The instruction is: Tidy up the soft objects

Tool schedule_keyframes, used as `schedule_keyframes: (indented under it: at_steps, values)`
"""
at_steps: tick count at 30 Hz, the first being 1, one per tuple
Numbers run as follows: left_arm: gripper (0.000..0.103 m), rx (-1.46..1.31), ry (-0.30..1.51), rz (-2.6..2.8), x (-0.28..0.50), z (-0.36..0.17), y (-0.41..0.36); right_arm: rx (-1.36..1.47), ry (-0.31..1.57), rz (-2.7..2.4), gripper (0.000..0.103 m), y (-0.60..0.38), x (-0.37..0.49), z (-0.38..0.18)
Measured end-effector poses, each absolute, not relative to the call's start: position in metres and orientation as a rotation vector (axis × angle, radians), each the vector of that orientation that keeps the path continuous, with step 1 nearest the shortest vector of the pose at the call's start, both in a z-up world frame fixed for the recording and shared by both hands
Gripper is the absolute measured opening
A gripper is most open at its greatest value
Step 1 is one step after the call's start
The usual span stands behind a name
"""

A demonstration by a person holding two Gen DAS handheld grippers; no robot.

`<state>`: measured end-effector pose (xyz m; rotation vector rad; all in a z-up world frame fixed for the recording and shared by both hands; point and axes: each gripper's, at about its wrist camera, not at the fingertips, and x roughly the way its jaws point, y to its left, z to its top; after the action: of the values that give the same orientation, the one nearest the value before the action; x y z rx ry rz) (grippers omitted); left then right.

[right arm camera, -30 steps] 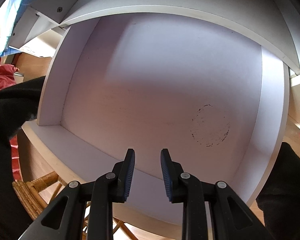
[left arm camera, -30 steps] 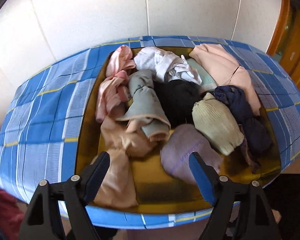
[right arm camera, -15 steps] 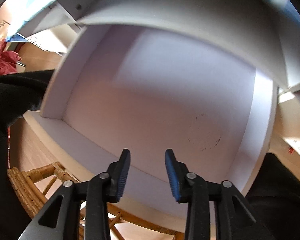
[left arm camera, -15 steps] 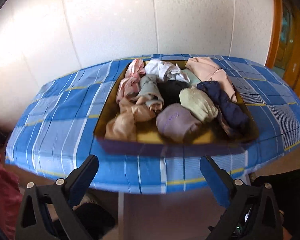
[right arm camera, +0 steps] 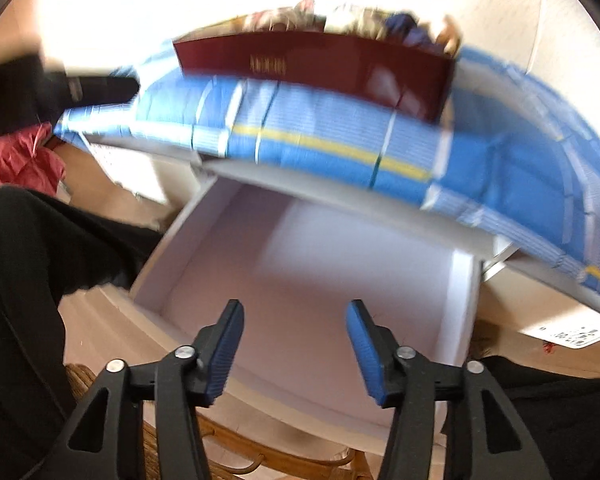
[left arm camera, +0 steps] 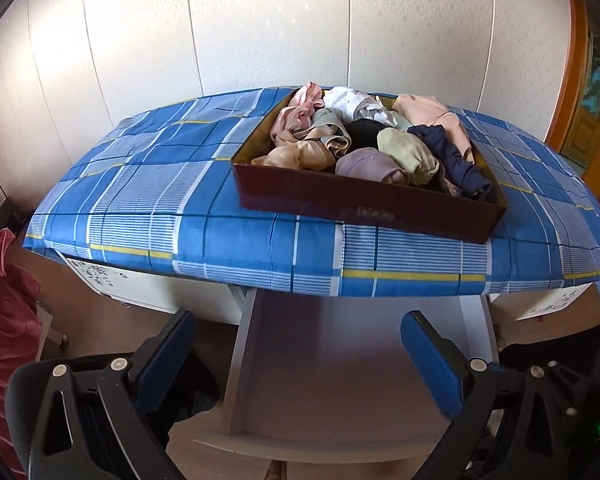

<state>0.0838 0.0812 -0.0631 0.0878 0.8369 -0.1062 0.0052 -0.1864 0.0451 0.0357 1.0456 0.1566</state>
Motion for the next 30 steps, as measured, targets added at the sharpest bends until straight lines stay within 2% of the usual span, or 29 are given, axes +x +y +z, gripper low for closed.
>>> schedule_keyframes:
  at_steps: [13, 14, 16, 19, 22, 30]
  values:
    - [0.103, 0.147, 0.764, -0.017, 0.038, -0.067, 0.086, -0.049, 0.716, -0.077, 0.057, -0.203, -0.040, 0.119]
    - [0.103, 0.129, 0.766, -0.040, 0.035, -0.067, 0.087, -0.062, 0.694, -0.094, 0.058, -0.204, -0.043, 0.124]
    - [0.103, 0.124, 0.774, -0.046, 0.035, -0.066, 0.087, -0.098, 0.658, -0.158, 0.066, -0.198, -0.046, 0.131]
    - [0.103, 0.125, 0.790, -0.043, 0.036, -0.068, 0.085, -0.076, 0.654, -0.140, 0.067, -0.197, -0.047, 0.133]
    - [0.103, 0.084, 0.796, -0.077, 0.034, -0.068, 0.088, 0.017, 0.728, -0.075, 0.067, -0.203, -0.039, 0.127]
    - [0.103, 0.090, 0.789, -0.065, 0.031, -0.070, 0.088, 0.016, 0.776, -0.071, 0.067, -0.198, -0.036, 0.116]
